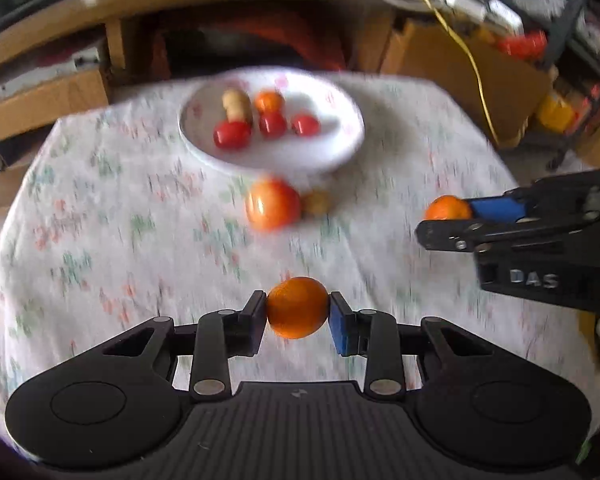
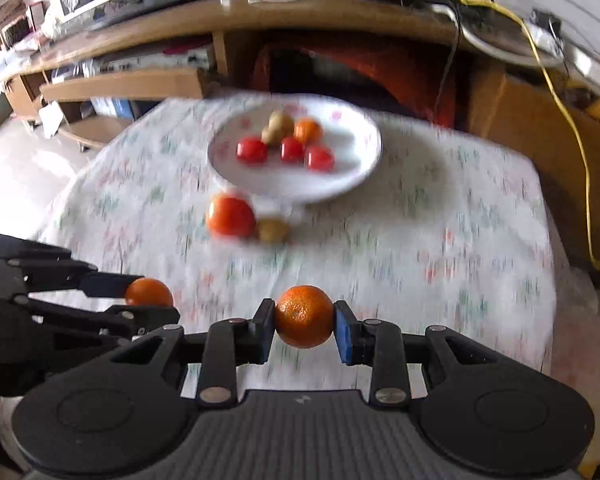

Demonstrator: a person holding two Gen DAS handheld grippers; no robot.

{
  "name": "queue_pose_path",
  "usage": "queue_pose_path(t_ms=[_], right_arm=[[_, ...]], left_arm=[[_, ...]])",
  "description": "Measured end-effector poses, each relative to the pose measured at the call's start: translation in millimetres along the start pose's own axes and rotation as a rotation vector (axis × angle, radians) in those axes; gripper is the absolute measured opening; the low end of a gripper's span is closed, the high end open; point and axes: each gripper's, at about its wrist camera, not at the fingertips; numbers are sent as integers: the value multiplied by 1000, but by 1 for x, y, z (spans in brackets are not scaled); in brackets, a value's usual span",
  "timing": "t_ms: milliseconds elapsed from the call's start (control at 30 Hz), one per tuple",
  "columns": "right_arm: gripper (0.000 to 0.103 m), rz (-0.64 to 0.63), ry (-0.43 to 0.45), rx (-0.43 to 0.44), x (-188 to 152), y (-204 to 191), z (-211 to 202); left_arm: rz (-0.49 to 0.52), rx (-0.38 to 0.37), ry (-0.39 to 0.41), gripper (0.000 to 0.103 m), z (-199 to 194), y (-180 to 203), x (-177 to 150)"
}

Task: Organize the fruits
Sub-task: 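Carry both tangerines into the white bowl and open both tools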

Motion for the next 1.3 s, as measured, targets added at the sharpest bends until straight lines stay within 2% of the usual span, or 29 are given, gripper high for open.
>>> queue_pose_path(t_ms=[200, 467, 867, 1300], right_arm=[[24, 31, 39, 29, 44, 4, 19], [24, 21, 38, 38, 73, 3, 56], [24, 11, 38, 56, 85, 2, 85], [25, 42, 72, 79, 90, 5, 78]], left_arm=[[-46, 31, 55, 41, 10, -26, 43], [-83, 34, 66, 41, 35, -41, 72], [-110, 52, 36, 40, 57, -51, 75], [-117, 50, 68, 45, 47, -50, 77]])
Point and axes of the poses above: each gripper's, at about its wrist camera, not at the fingertips, and z roughly the way its jaws point, y to its right, x to its top, and after that the axes turned 11 degrees about z, right-handed
